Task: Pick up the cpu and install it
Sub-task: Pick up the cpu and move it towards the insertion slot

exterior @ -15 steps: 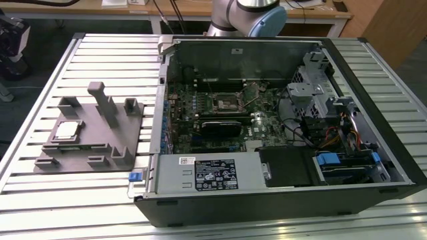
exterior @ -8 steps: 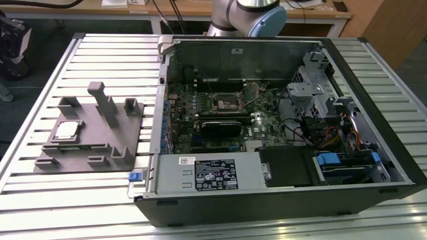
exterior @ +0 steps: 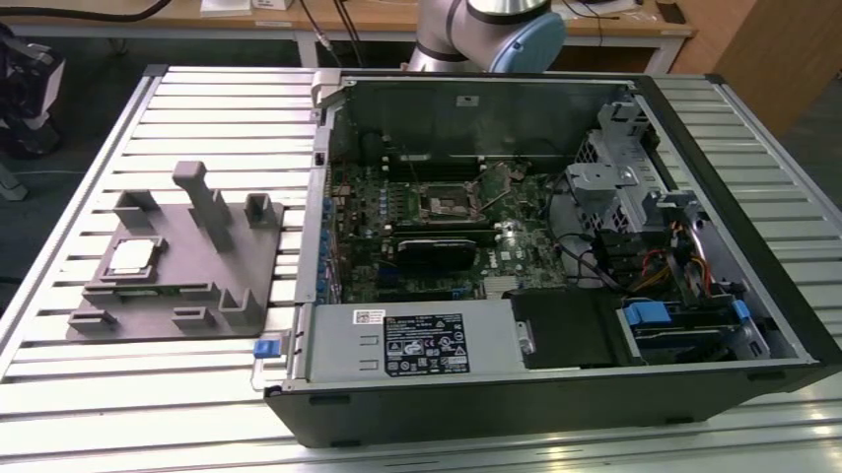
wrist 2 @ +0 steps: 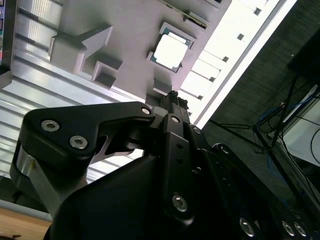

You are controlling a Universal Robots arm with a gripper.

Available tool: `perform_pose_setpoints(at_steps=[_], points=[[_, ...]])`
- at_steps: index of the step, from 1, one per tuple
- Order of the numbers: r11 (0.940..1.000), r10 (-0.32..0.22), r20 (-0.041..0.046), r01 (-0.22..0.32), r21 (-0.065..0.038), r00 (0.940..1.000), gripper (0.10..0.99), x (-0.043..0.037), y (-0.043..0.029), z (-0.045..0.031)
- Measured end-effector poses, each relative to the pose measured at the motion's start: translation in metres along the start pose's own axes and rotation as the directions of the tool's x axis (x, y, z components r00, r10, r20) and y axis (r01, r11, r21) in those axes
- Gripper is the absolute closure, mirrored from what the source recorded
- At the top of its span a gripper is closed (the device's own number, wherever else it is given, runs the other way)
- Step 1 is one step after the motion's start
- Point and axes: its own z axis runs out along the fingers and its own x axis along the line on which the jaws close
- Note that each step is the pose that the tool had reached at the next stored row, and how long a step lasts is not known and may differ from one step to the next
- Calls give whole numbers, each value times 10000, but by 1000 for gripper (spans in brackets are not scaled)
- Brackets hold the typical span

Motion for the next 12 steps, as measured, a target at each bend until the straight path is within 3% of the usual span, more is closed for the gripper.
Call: perform_pose_setpoints(at_steps=[6, 8, 11, 12], points=[[10000, 0, -4, 0, 2, 10000, 980, 1, -2, 43], [10000, 2, -47, -2, 6, 10000, 973, 2, -3, 73], [10000, 5, -127, -5, 12, 9999, 855, 3, -7, 126], [10000, 6, -154, -6, 14, 9999, 855, 3, -10, 145]])
